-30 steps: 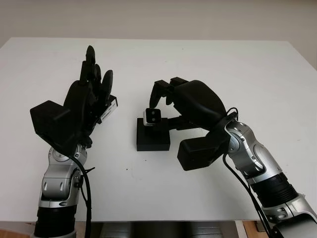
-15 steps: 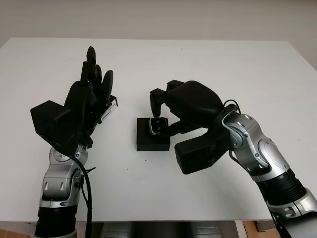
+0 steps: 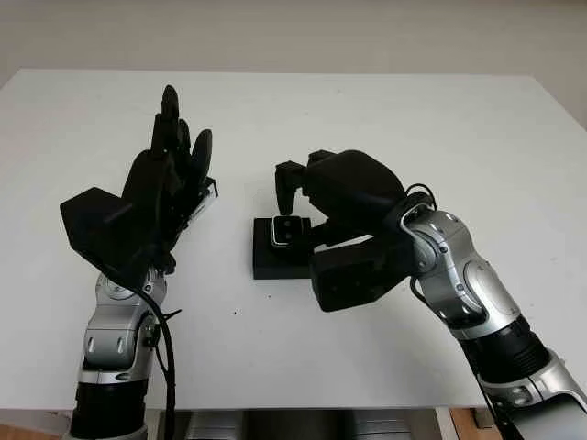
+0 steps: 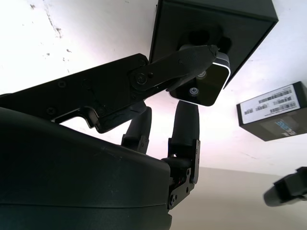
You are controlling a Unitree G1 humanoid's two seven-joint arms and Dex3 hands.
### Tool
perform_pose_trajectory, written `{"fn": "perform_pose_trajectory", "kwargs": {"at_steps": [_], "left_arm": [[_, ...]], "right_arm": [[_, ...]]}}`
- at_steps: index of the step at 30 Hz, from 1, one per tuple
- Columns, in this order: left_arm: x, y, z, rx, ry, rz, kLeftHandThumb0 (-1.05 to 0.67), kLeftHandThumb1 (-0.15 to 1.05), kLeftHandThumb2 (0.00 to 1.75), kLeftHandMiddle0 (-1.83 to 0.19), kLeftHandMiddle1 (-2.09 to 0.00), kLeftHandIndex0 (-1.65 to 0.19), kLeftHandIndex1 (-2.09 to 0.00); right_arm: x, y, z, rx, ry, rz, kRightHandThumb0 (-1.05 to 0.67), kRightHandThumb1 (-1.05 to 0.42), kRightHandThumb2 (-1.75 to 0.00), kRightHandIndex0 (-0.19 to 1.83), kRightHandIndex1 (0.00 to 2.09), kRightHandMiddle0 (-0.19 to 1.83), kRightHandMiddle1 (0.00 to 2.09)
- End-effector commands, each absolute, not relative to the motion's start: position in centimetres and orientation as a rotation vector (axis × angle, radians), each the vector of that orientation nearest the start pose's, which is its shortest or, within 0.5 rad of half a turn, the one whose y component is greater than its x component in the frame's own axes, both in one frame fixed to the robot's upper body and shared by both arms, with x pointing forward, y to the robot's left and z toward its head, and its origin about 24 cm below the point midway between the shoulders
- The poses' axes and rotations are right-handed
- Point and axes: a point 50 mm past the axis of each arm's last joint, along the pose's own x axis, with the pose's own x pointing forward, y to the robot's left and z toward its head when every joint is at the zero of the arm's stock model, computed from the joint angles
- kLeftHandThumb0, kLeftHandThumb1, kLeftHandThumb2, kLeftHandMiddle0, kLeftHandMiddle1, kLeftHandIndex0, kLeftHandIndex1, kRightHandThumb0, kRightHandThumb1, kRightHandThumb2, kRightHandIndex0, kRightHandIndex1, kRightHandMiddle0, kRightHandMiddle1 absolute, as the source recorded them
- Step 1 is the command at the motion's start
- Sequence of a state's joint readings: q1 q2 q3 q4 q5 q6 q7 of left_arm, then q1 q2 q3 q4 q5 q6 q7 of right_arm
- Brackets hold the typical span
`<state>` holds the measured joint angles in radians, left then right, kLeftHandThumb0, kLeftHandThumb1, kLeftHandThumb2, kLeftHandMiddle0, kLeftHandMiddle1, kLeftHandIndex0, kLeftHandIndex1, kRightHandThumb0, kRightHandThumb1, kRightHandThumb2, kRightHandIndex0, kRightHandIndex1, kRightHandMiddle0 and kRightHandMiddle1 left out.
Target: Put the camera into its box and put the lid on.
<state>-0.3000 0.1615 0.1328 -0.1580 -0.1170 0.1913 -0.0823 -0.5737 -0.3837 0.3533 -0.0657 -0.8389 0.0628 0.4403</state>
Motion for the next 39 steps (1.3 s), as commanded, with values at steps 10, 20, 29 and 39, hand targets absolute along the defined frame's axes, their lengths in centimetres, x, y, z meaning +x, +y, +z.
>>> {"fn": "perform_pose_trajectory", "kwargs": {"at_steps": [10, 20, 29, 39], "left_arm": [[29.8, 17.8, 15.2, 0.041, -0.294, -0.042, -0.85, 1.05, 0.46, 0.19, 0.0, 0.19, 0.0], [29.8, 17.8, 15.2, 0.039, -0.294, -0.044, -0.85, 1.05, 0.47, 0.19, 0.0, 0.19, 0.0], [29.7, 17.8, 15.2, 0.043, -0.286, -0.035, -0.86, 1.05, 0.47, 0.19, 0.0, 0.19, 0.0], [29.8, 17.8, 15.2, 0.036, -0.289, -0.039, -0.85, 1.05, 0.46, 0.19, 0.0, 0.19, 0.0]], "right_arm": [[32.3, -8.6, 17.2, -1.377, -0.343, 0.458, -0.41, -1.05, -0.22, 0.14, 1.6, 0.29, 2.08], [32.2, -8.7, 16.9, -1.385, -0.326, 0.48, -0.39, -1.05, -0.16, 0.21, 1.43, 0.33, 1.99], [32.0, -8.5, 16.6, -1.416, -0.316, 0.521, -0.42, -1.05, -0.19, 0.15, 1.35, 0.31, 1.86], [31.6, -8.5, 16.5, -1.431, -0.308, 0.577, -0.41, -1.05, -0.22, 0.23, 1.09, 0.35, 1.92]]}}
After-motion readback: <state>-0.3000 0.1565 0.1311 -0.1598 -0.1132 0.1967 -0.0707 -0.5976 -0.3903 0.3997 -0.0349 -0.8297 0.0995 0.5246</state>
